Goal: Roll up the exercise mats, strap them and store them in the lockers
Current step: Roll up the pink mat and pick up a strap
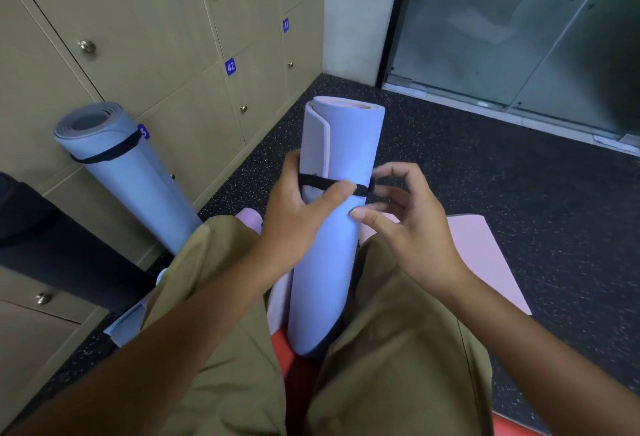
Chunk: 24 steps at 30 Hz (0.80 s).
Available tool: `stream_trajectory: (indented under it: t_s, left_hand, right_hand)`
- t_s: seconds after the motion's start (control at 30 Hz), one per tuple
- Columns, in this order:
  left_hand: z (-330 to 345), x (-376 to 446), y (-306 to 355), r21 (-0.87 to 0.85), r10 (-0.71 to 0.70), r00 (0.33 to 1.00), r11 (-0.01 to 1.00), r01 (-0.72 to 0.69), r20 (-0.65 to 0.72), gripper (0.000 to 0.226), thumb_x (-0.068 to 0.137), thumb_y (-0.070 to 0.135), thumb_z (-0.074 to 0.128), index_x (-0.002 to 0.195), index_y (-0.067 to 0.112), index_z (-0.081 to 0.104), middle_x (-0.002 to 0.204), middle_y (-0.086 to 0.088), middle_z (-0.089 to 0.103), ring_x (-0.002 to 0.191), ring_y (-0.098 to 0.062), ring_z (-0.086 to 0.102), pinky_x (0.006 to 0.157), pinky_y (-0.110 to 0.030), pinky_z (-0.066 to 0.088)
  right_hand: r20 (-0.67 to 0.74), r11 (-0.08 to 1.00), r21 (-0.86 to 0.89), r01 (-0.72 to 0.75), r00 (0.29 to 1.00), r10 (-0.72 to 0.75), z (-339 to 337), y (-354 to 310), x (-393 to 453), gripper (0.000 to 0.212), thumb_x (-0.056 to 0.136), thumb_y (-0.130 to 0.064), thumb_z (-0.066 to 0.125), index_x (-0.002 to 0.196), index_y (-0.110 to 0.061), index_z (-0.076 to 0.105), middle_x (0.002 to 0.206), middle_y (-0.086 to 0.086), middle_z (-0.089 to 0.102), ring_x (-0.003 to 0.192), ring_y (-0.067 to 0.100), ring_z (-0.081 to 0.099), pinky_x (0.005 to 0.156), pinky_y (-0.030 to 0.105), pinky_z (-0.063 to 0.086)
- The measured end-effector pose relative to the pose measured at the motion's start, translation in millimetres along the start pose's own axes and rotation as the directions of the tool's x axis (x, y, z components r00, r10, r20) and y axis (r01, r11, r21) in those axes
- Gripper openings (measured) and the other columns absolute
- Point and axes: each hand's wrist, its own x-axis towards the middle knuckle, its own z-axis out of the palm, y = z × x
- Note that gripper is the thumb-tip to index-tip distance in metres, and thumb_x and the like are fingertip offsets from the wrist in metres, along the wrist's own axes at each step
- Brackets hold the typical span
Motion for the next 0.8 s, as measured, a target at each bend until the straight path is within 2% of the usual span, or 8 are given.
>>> stream_trajectory:
  t_s: [0.1,0.2,0.3,0.47,0.57,0.63,0.7,0.8]
  left_hand:
    - [2,-4,-11,-0.012,-0.019,1.000,1.000,0.019,0.011,0.068,0.073,0.054,0.071,0.132,0.028,0.050,0.123,0.016,0.069,0.116,-0.005,0.065,0.102,-0.039,0.051]
    - [4,-7,-15,-0.067,-0.028,0.999,0.997,0.030,0.020,0.069,0.082,0.055,0.064,0.139,0.020,0.045,0.131,0.007,0.065,0.122,-0.009,0.062,0.104,-0.039,0.049]
    - [4,-9,-14,-0.149,-0.062,0.998,0.987,0.062,0.003,0.065,0.088,0.062,0.052,0.136,0.018,0.048,0.126,-0.001,0.066,0.118,-0.013,0.062,0.108,-0.048,0.047]
    - [-2,-1,-13,-0.287,-0.176,0.984,0.942,0.172,0.014,0.064,0.083,0.055,0.061,0.132,0.016,0.050,0.126,-0.005,0.068,0.123,-0.025,0.063,0.109,-0.057,0.046]
    - [-2,1,-19,-0.288,-0.177,0.984,0.940,0.180,0.039,0.059,0.083,0.051,0.062,0.134,0.023,0.050,0.131,-0.003,0.067,0.125,-0.021,0.063,0.109,-0.052,0.047]
    - [-3,4,-26,-0.280,-0.168,0.984,0.943,0.179,0.063,0.059,0.083,0.050,0.062,0.137,0.028,0.048,0.134,0.002,0.066,0.126,-0.016,0.062,0.108,-0.045,0.049]
    - [-7,4,-38,-0.234,-0.152,0.982,0.956,0.174,0.109,0.069,0.083,0.049,0.065,0.145,0.029,0.040,0.140,0.006,0.062,0.130,-0.013,0.058,0.110,-0.041,0.048]
    - [-16,3,-61,-0.092,-0.154,0.968,0.980,0.175,0.199,0.086,0.079,0.042,0.077,0.150,0.032,0.030,0.145,0.009,0.057,0.135,-0.012,0.055,0.112,-0.047,0.046]
  right_hand:
    - [0.025,1.000,0.012,-0.013,1.000,0.013,1,2,-2,0.049,0.084,-0.006,0.081,0.119,-0.023,0.052,0.117,-0.022,0.066,0.105,0.015,0.070,0.094,0.032,0.056]
    - [0.011,1.000,0.016,0.026,1.000,-0.026,7,9,-6,0.051,0.085,-0.004,0.080,0.124,-0.020,0.049,0.127,-0.010,0.063,0.115,0.016,0.068,0.100,0.031,0.054]
    - [-0.009,0.998,0.024,0.066,0.998,-0.066,11,13,-8,0.049,0.088,-0.003,0.077,0.124,-0.023,0.049,0.131,0.003,0.061,0.120,0.018,0.065,0.104,0.035,0.052]
    - [0.038,0.986,-0.112,0.122,0.992,-0.118,10,15,6,0.043,0.090,-0.009,0.077,0.117,-0.031,0.052,0.125,-0.001,0.061,0.117,0.019,0.065,0.103,0.035,0.053]
    - [0.058,0.988,-0.105,0.109,0.993,-0.103,9,19,13,0.038,0.092,-0.007,0.074,0.115,-0.028,0.053,0.124,0.000,0.062,0.115,0.018,0.066,0.104,0.035,0.052]
    - [0.076,0.994,-0.080,0.077,0.995,-0.071,8,22,18,0.036,0.092,-0.007,0.074,0.114,-0.027,0.053,0.120,-0.009,0.065,0.115,0.017,0.067,0.103,0.033,0.052]
    - [0.092,0.998,-0.057,0.035,0.995,-0.030,7,26,24,0.036,0.092,-0.008,0.074,0.115,-0.024,0.052,0.115,-0.019,0.066,0.113,0.016,0.067,0.100,0.031,0.053]
    - [0.092,0.999,-0.042,-0.003,0.996,0.007,8,33,35,0.037,0.092,-0.009,0.074,0.119,-0.020,0.051,0.118,-0.014,0.066,0.112,0.016,0.068,0.097,0.032,0.055]
